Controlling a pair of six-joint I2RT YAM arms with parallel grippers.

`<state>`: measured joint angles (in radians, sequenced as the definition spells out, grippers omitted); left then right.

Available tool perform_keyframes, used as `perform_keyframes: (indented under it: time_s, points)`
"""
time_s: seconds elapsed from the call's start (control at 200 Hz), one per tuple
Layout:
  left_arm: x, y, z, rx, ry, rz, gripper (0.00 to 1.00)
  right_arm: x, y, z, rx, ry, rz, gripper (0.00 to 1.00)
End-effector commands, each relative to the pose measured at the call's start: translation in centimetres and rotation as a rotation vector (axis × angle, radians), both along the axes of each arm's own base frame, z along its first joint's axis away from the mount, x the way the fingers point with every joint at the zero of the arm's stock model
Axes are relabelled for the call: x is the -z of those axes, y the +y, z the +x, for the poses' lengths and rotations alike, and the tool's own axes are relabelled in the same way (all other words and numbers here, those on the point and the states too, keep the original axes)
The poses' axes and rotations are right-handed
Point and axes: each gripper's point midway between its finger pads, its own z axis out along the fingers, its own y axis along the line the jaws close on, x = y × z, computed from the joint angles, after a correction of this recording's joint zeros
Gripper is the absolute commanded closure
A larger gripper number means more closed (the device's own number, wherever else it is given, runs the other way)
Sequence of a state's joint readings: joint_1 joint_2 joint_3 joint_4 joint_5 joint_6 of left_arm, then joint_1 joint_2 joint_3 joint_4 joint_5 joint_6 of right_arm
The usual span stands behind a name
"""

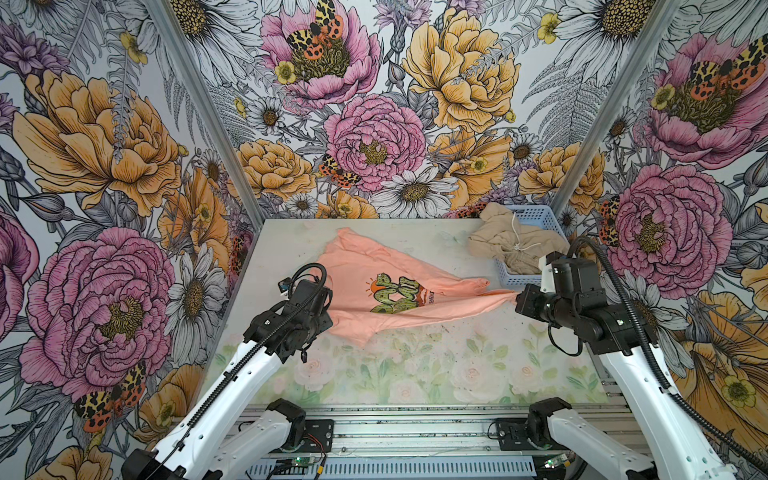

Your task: Fold and stack the mixed laundry pile

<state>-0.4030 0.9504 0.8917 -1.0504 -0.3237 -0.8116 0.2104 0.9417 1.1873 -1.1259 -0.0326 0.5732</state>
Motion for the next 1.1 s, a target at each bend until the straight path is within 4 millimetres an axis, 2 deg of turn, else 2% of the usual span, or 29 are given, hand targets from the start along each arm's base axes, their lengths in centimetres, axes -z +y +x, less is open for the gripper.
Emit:
perform_keyframes:
  time_s: [0.0,0.07,0.19,0.405,0.56,0.686,0.761,0.871,0.946,1.046,1.091]
  points:
    - [3.1,1.8,-0.8,-0.006,0.107,0.068,0.32,2.3,-0.5,1.5,0.0,0.048,-0.061,1.0]
    - [3.5,1.8,-0.4,-0.015,0.087,0.056,0.25,2.9,-0.4,2.4,-0.001,0.05,-0.066,1.0]
    - [4.1,1.5,-0.2,-0.016,0.068,0.028,0.23,3.8,-0.2,3.4,-0.005,0.057,-0.065,1.0]
    - [8.1,-1.2,-1.1,0.049,0.144,-0.037,0.24,5.7,0.3,4.3,-0.016,0.079,-0.056,1.0]
    - [11.8,-0.3,-1.9,0.004,0.252,-0.003,0.23,6.2,0.4,4.6,-0.018,0.078,-0.057,1.0]
    - [13.2,0.3,-2.1,-0.021,0.295,0.026,0.26,5.9,0.5,4.7,-0.022,0.07,-0.055,1.0]
    - [14.1,0.7,-2.5,-0.032,0.321,0.046,0.31,5.8,0.4,4.7,-0.02,0.065,-0.057,1.0]
    - [15.5,0.8,-2.8,-0.032,0.358,0.061,0.43,5.8,0.4,4.6,-0.021,0.063,-0.055,1.0]
    - [15.5,0.6,-2.4,-0.024,0.354,0.077,0.53,5.8,0.4,4.6,-0.021,0.062,-0.053,1.0]
    - [15.6,0.4,-2.2,-0.017,0.364,0.072,0.77,5.6,0.4,4.6,-0.024,0.054,-0.055,1.0]
    - [15.5,0.4,-2.3,-0.015,0.362,0.069,0.91,5.4,0.3,4.6,-0.023,0.046,-0.057,1.0]
